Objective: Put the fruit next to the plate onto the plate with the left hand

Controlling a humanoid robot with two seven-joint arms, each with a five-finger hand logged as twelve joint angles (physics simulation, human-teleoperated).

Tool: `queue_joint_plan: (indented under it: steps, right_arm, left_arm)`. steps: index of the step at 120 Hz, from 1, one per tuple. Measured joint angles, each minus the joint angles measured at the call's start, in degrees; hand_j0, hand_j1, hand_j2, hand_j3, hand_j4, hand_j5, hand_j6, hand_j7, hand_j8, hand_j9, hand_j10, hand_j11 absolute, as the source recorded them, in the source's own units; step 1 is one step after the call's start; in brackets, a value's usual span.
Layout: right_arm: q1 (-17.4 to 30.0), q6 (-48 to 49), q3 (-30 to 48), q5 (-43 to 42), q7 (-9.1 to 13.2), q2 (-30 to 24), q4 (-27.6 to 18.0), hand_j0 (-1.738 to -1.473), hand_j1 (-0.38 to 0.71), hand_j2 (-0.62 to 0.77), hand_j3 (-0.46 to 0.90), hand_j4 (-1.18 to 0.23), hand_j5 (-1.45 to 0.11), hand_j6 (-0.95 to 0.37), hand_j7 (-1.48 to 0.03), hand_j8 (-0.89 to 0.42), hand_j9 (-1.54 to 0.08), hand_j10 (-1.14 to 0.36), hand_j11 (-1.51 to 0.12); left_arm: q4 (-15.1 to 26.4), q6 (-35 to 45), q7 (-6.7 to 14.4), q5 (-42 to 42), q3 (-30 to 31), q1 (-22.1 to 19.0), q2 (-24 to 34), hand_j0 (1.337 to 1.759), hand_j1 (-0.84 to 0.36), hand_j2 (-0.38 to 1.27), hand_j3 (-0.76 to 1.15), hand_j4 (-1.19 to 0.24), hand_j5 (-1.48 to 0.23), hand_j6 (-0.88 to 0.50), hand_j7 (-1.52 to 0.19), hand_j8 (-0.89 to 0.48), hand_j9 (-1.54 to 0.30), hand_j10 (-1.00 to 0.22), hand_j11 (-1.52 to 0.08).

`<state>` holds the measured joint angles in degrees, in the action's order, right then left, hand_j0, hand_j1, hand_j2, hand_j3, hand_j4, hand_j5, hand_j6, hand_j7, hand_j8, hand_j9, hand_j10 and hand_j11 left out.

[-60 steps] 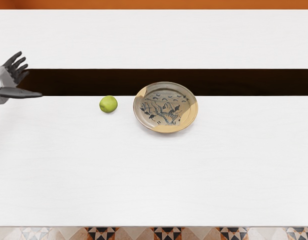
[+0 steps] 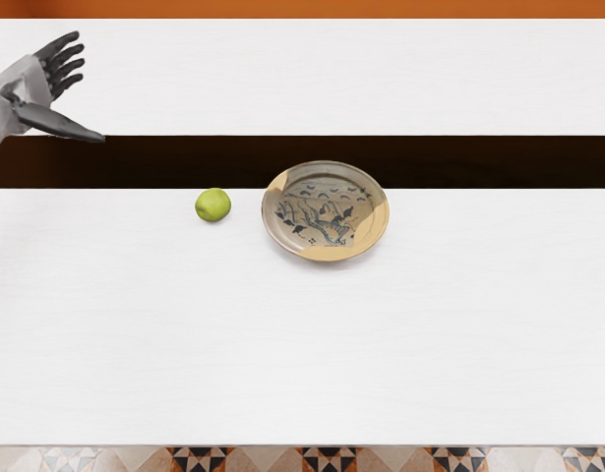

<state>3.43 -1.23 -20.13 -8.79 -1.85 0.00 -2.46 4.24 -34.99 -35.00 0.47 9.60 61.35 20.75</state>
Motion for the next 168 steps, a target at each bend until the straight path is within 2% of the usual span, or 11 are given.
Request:
queue_joint_plan:
  steps: [23,33,39,52,67,76,82,98,122,156,168]
  right_arm:
    - [0.0,0.0,0.0,0.0,0.0,0.0,0.0,-1.658,-0.35,0.00,0.00,0.00,0.00,0.00,0.00,0.00,0.00,0.00,0.00]
    - [0.0,0.0,0.0,0.0,0.0,0.0,0.0,-1.658,-0.35,0.00,0.00,0.00,0.00,0.00,0.00,0.00,0.00,0.00,0.00]
    - [0.0,0.0,0.0,0.0,0.0,0.0,0.0,-1.658,-0.35,0.00,0.00,0.00,0.00,0.00,0.00,0.00,0.00,0.00,0.00]
    - [0.0,0.0,0.0,0.0,0.0,0.0,0.0,-1.658,-0.35,0.00,0.00,0.00,0.00,0.00,0.00,0.00,0.00,0.00,0.00]
    - [0.0,0.0,0.0,0.0,0.0,0.0,0.0,-1.658,-0.35,0.00,0.00,0.00,0.00,0.00,0.00,0.00,0.00,0.00,0.00]
    - [0.0,0.0,0.0,0.0,0.0,0.0,0.0,-1.658,-0.35,0.00,0.00,0.00,0.00,0.00,0.00,0.00,0.00,0.00,0.00]
    - [0.0,0.0,0.0,0.0,0.0,0.0,0.0,-1.658,-0.35,0.00,0.00,0.00,0.00,0.00,0.00,0.00,0.00,0.00,0.00]
    - [0.0,0.0,0.0,0.0,0.0,0.0,0.0,-1.658,-0.35,0.00,0.00,0.00,0.00,0.00,0.00,0.00,0.00,0.00,0.00]
    - [0.0,0.0,0.0,0.0,0.0,0.0,0.0,-1.658,-0.35,0.00,0.00,0.00,0.00,0.00,0.00,0.00,0.00,0.00,0.00]
    - [0.0,0.0,0.0,0.0,0.0,0.0,0.0,-1.658,-0.35,0.00,0.00,0.00,0.00,0.00,0.00,0.00,0.00,0.00,0.00]
    - [0.0,0.0,0.0,0.0,0.0,0.0,0.0,-1.658,-0.35,0.00,0.00,0.00,0.00,0.00,0.00,0.00,0.00,0.00,0.00]
  left_arm:
    - [0.1,0.0,0.0,7.6,10.6,6.7,-2.7,1.658,0.34,0.00,0.00,-0.02,-0.02,-0.02,-0.02,-0.02,-0.02,-0.02,-0.02]
    - [0.0,0.0,0.4,12.2,12.0,12.8,-2.7,1.658,0.34,0.00,0.00,-0.02,-0.02,-0.02,-0.02,-0.02,-0.02,-0.02,-0.02]
    - [0.0,0.0,4.4,12.5,11.6,13.7,-2.6,1.658,0.34,0.00,0.00,-0.02,-0.02,-0.02,-0.02,-0.02,-0.01,-0.01,-0.01]
    - [0.1,0.0,16.0,12.0,10.0,13.8,-3.5,1.658,0.34,0.00,0.00,-0.02,-0.02,-0.02,-0.02,-0.02,-0.01,-0.01,-0.01]
    - [-0.3,0.0,23.1,12.9,12.1,15.5,-9.2,1.658,0.34,0.00,0.00,-0.01,-0.02,-0.01,-0.02,-0.01,-0.02,-0.01,-0.02]
    - [-3.0,0.0,31.5,13.2,13.8,16.0,-13.8,1.658,0.34,0.00,0.00,-0.02,-0.02,-0.02,-0.02,-0.01,-0.02,-0.01,-0.02]
    - [-4.2,0.0,35.9,13.3,14.5,16.4,-15.8,1.658,0.34,0.00,0.00,-0.02,-0.02,-0.02,-0.02,-0.01,-0.02,-0.01,-0.02]
    - [-4.2,0.0,42.4,13.6,17.4,18.6,-19.2,1.658,0.34,0.00,0.00,-0.01,-0.02,-0.01,-0.02,-0.01,-0.02,-0.01,-0.02]
    - [-4.2,0.0,45.3,13.6,20.4,18.4,-20.8,1.658,0.34,0.00,0.00,-0.01,-0.01,-0.01,-0.01,-0.01,-0.01,-0.01,-0.01]
    - [-4.2,0.0,46.0,13.1,21.9,18.8,-20.8,1.658,0.34,0.00,0.00,-0.01,-0.01,-0.01,-0.01,-0.01,-0.01,-0.01,-0.01]
    - [-3.8,0.0,45.9,13.0,23.2,23.2,-20.8,1.658,0.34,0.00,0.00,-0.01,-0.01,-0.01,-0.01,-0.01,-0.01,-0.01,-0.01]
